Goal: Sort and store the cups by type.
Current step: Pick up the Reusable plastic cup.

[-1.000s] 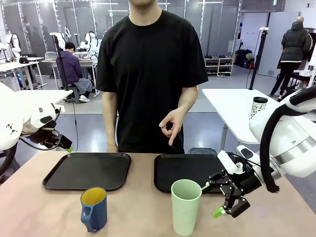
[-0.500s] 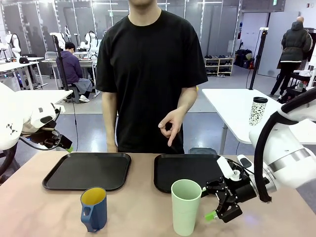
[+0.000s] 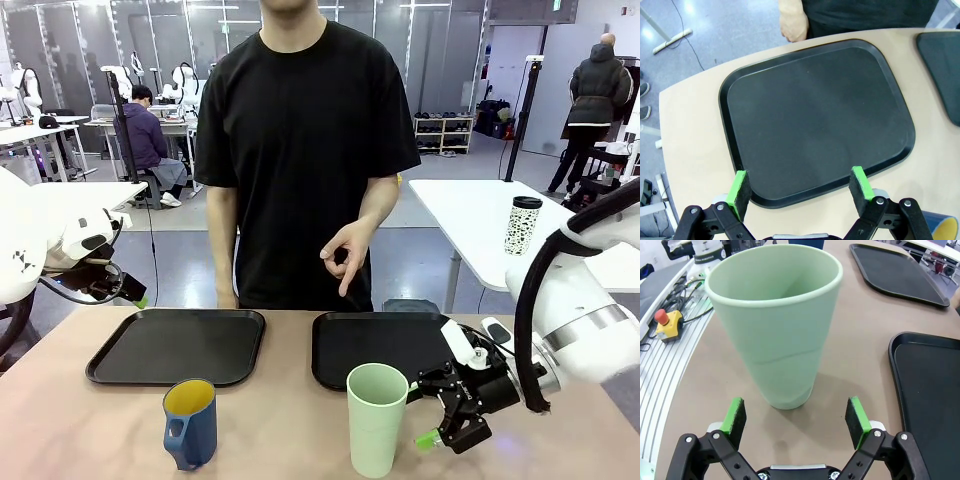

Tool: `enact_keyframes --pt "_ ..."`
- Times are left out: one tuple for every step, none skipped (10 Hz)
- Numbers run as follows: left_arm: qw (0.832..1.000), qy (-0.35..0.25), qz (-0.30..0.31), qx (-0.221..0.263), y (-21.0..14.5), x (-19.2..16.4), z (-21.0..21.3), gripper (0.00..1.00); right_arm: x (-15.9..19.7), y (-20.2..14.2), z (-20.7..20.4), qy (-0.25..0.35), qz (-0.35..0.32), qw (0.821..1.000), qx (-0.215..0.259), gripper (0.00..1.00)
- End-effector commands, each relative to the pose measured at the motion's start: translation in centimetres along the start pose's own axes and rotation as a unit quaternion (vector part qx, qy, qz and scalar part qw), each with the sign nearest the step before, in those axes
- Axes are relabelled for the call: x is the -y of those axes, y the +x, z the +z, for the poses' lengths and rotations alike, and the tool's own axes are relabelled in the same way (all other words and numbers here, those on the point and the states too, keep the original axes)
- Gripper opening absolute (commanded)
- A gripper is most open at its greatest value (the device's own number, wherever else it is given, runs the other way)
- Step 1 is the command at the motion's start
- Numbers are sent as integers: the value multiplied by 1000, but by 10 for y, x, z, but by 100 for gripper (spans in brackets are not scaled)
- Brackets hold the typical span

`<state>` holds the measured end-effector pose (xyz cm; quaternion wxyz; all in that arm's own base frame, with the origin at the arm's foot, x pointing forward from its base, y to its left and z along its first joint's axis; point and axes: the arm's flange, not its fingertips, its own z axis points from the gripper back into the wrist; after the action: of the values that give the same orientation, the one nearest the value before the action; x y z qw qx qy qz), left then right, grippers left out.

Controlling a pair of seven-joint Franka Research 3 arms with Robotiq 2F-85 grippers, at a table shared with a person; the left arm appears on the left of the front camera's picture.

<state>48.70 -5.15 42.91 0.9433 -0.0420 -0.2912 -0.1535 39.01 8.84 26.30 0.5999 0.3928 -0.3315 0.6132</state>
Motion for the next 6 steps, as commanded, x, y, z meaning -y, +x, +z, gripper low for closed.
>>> enact_keyframes --pt "1000 1 -1 3 1 0 1 100 0 -1 1 -1 -2 1000 0 100" --pt "1000 1 -1 3 1 0 1 100 2 -5 -4 24 -6 1000 6 100" --pt "1000 1 -1 3 1 0 1 100 1 -9 -7 32 -6 999 27 100" --pt "1000 1 -1 3 1 0 1 100 0 -12 -8 38 -3 998 53 100" --pt "1000 1 -1 3 1 0 1 100 0 -16 -9 31 -3 997 68 100" --pt "1000 1 -1 3 1 0 1 100 -1 -19 -10 16 -5 997 81 100"
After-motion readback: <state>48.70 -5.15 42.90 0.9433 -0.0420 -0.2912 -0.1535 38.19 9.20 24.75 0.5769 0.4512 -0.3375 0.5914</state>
